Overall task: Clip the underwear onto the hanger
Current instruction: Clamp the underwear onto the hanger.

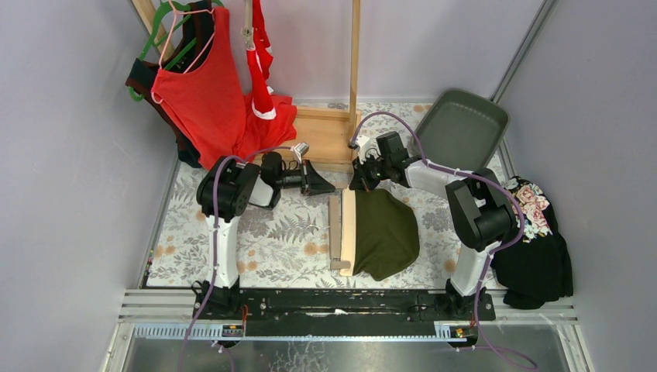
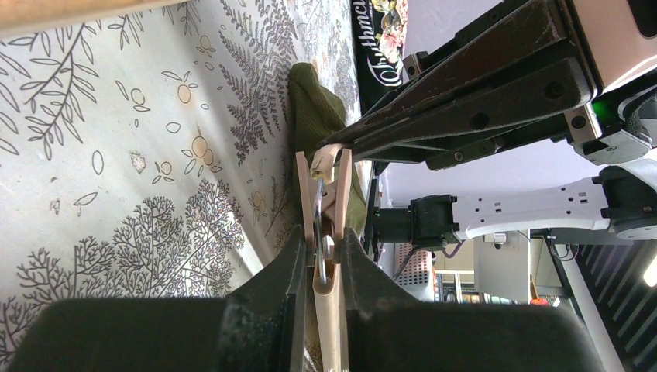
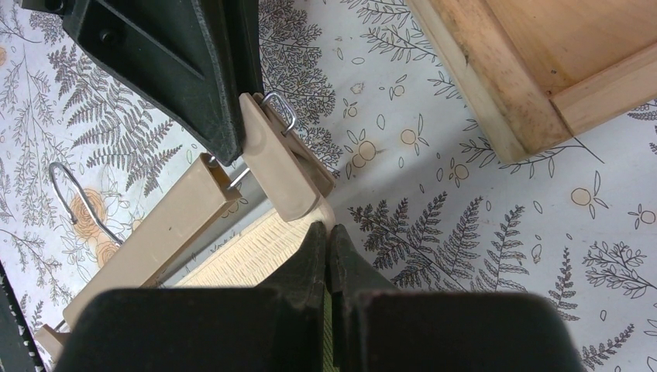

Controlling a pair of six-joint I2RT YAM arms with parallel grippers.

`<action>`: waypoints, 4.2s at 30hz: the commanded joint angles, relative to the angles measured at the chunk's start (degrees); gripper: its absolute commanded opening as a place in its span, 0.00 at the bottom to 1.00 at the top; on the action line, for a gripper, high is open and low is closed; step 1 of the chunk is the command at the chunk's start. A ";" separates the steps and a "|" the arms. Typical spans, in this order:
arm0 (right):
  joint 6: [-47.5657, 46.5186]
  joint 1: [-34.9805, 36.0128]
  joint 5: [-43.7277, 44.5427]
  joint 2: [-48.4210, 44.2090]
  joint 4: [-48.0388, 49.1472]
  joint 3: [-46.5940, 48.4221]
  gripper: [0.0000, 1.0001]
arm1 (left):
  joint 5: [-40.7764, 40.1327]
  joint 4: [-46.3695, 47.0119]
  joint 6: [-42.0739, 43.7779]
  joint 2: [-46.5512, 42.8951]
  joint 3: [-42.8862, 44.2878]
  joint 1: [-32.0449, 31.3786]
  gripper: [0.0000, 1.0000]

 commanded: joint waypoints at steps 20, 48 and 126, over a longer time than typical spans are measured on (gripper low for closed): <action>-1.03 -0.88 4.67 -1.86 4.58 3.95 0.00 | 4.98 -4.66 5.06 -0.07 1.45 -2.19 0.00; -1.33 -0.90 4.67 -1.08 4.76 5.26 0.00 | 8.47 16.13 -8.04 3.25 0.39 -3.27 0.00; 0.04 -1.43 10.49 -2.83 5.86 2.35 0.00 | -1.87 -20.18 16.34 -11.74 -1.57 -0.54 0.72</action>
